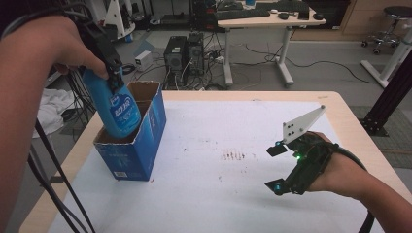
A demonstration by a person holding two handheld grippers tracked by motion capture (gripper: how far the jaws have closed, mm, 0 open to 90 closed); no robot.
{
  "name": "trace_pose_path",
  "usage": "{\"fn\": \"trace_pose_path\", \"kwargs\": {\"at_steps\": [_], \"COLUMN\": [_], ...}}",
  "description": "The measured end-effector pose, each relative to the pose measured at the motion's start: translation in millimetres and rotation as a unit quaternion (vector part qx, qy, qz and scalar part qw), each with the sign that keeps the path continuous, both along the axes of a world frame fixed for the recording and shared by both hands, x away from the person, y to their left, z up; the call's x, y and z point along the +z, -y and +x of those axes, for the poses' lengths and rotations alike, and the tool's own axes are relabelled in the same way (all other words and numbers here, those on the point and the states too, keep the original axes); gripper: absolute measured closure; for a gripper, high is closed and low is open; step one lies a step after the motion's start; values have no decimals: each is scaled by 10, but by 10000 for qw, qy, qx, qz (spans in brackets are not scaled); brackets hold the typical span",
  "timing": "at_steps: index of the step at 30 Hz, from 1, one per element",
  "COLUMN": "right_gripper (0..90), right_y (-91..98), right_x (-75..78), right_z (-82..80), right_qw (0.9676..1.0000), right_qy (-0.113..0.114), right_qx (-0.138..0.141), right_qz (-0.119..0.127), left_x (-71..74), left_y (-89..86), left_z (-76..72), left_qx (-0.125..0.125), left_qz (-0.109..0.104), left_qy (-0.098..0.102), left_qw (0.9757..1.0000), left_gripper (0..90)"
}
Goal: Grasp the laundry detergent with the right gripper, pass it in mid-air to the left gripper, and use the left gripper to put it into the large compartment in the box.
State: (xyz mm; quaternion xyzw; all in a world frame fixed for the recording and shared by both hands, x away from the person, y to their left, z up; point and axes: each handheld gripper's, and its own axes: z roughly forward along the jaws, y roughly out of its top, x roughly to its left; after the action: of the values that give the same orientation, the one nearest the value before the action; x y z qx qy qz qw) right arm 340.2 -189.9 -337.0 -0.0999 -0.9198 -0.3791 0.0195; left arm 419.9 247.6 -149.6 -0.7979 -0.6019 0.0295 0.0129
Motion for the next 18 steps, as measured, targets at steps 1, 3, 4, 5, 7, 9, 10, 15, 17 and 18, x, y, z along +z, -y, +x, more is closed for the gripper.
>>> {"fn": "trace_pose_path", "kwargs": {"at_steps": [1, 3, 4, 5, 7, 9, 10, 15, 17, 18], "right_gripper": [7, 7, 7, 7, 7, 7, 7, 7, 7, 7], "right_y": [-1, -3, -4, -5, -3, -2, -5, -16, -21, -23], "right_x": [-3, -10, -12, -15, -15, -17, -20, -20, -23, -24], "right_z": [0, -3, -5, -5, -8, -11, -13, -14, -14, -14], "right_qw": [10000, 10000, 10000, 10000, 10000, 10000, 10000, 10000, 10000, 9999], "right_qy": [3, -4, -1, 9, 25, 18, 11, 23, 24, 18], "right_qx": [-2, -20, -32, -36, -34, -54, -73, -77, -76, -89], "right_qz": [-2, 9, 7, 3, -1, -9, -6, -34, -37, -43], "left_x": [-60, -178, -234, -290, -401, -517, -571, -783, -852, -887], "left_y": [-7, -13, -17, -15, -12, -10, -17, -27, -19, -14], "left_z": [15, 38, 50, 57, 72, 82, 88, 95, 97, 95], "left_qx": [-20, -15, -36, -37, -109, -274, -332, -600, -787, -935], "left_qz": [3, 6, 18, 32, 57, 32, 47, 59, 100, 125], "left_qy": [-56, -93, -129, -137, -168, -115, -172, -260, -243, -227], "left_qw": [10000, 10000, 9999, 9999, 9998, 9996, 9993, 9978, 9966, 9953], "left_gripper": [386, 386, 386, 386, 386, 386, 386, 387, 386, 386]}}
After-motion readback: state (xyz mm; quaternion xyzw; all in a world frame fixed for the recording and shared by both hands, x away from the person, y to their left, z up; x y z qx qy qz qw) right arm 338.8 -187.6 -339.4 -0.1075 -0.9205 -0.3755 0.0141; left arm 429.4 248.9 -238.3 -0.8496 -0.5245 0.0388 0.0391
